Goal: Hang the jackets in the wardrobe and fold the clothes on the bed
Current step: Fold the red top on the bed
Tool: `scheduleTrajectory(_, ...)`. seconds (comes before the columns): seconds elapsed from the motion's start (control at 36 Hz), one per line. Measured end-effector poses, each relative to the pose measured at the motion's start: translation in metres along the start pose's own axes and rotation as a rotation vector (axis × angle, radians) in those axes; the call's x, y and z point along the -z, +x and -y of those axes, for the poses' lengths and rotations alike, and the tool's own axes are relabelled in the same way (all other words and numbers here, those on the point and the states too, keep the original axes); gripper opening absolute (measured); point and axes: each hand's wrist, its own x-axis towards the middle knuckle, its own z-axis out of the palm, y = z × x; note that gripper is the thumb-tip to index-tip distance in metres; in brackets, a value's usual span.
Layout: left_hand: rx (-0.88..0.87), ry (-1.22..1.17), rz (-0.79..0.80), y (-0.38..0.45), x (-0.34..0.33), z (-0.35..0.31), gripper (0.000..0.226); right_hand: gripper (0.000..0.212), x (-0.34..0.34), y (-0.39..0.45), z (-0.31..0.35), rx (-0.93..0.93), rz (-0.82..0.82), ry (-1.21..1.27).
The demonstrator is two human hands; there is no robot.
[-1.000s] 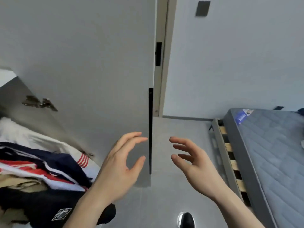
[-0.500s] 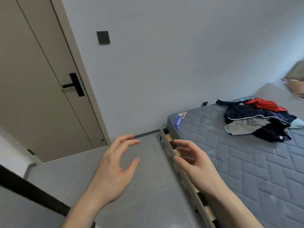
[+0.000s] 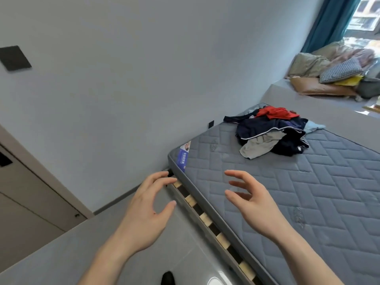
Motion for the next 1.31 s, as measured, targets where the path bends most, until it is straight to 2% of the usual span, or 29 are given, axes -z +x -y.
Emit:
scheduleTrajectory(0.39, -0.134, -0.074, 0.225, 0.199, 0.024, 0.103, 0.043, 0.04, -0.046, 0.148, 0.018, -0.107, -0.222, -0.046)
scheduleTrajectory(0.75, -0.251, -0.068, 0.391, 0.344, -0.012, 0.125, 0.043, 0.041, -0.027, 0.232, -0.009, -0.242, -0.408, -0.011)
scheduleTrajectory(1.08, -0.183, 0.054, 0.416, 0.486, -0.033, 0.152, 0.044, 0.04, -0.02, 0.382, -0.062, -0.236, -0.373, 0.102)
scheduleTrajectory(1.31, -0.178, 0.083, 0.506, 0.557, -0.061, 0.17, 0.045, 0.039, -0.006, 0.445, -0.084, -0.283, -0.397, 0.107)
